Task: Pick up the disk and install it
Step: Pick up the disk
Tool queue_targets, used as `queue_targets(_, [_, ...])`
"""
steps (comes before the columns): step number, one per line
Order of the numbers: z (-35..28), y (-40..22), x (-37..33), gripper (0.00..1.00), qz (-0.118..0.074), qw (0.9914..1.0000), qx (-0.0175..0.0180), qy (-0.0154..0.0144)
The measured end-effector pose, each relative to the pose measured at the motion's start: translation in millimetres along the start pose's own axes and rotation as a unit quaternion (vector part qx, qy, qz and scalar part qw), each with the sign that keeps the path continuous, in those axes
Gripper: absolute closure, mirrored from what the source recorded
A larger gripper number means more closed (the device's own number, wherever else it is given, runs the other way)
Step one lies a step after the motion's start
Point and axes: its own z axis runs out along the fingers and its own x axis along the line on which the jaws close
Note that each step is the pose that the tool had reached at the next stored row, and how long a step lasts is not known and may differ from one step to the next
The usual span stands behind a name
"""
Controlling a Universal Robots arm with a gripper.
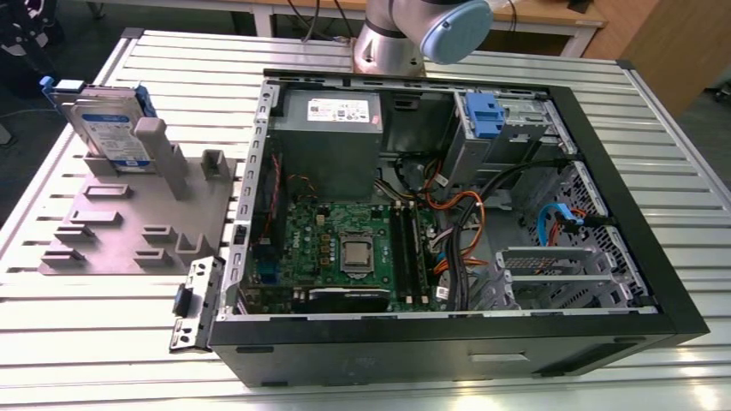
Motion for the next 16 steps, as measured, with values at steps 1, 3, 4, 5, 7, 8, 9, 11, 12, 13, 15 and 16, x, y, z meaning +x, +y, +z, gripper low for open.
queue_targets(1, [0.0, 0.0, 0.0, 0.89, -0.003, 1.00000, -0.0001, 0.0001])
queue_targets(3, [0.0, 0.0, 0.0, 0.89, -0.009, 0.99996, -0.0003, 0.0004])
queue_targets(4, [0.0, 0.0, 0.0, 0.89, -0.011, 0.99994, -0.0003, 0.0005])
queue_targets(5, [0.0, 0.0, 0.0, 0.89, -0.014, 0.99990, -0.0004, 0.0006])
queue_targets(7, [0.0, 0.0, 0.0, 0.89, -0.020, 0.99980, -0.0005, 0.0009])
queue_targets(8, [0.0, 0.0, 0.0, 0.89, -0.023, 0.99974, -0.0006, 0.0010])
queue_targets(9, [0.0, 0.0, 0.0, 0.89, -0.025, 0.99968, -0.0006, 0.0011])
queue_targets(11, [0.0, 0.0, 0.0, 0.89, -0.031, 0.99952, -0.0008, 0.0014])
queue_targets(12, [0.0, 0.0, 0.0, 0.89, -0.034, 0.99943, -0.0008, 0.0015])
queue_targets(13, [0.0, 0.0, 0.0, 0.89, -0.036, 0.99934, -0.0009, 0.0016])
queue_targets(15, [0.0, 0.0, 0.0, 0.89, -0.042, 0.99912, -0.0010, 0.0018])
queue_targets(16, [0.0, 0.0, 0.0, 0.89, -0.045, 0.99900, -0.0011, 0.0020])
